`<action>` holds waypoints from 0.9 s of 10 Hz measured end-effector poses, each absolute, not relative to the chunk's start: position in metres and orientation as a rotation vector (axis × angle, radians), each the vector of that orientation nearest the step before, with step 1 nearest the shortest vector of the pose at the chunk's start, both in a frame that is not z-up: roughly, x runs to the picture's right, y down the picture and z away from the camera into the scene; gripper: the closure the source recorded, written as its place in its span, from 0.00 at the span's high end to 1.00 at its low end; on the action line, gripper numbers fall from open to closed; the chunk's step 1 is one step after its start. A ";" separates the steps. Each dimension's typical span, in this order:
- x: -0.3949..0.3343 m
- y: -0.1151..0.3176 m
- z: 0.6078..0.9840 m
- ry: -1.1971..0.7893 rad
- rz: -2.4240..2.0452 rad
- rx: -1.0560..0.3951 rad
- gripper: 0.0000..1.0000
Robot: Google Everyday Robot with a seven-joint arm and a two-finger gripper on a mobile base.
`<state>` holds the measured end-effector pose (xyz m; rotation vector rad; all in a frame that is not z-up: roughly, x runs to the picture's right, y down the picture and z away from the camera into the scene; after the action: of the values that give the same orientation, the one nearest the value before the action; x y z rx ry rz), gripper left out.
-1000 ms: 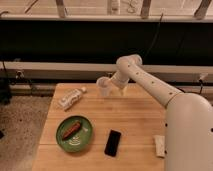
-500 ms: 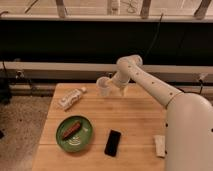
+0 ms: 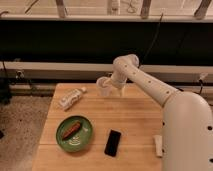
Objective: Pick up the ceramic cup
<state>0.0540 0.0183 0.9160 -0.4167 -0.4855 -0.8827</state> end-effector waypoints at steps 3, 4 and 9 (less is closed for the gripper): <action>0.050 0.018 0.921 -0.485 -0.894 -0.438 0.65; 0.049 0.018 0.922 -0.485 -0.895 -0.439 0.55; 0.049 0.017 0.923 -0.475 -0.886 -0.435 0.05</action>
<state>0.0489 0.0173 0.9232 -0.4352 -0.4748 -0.8857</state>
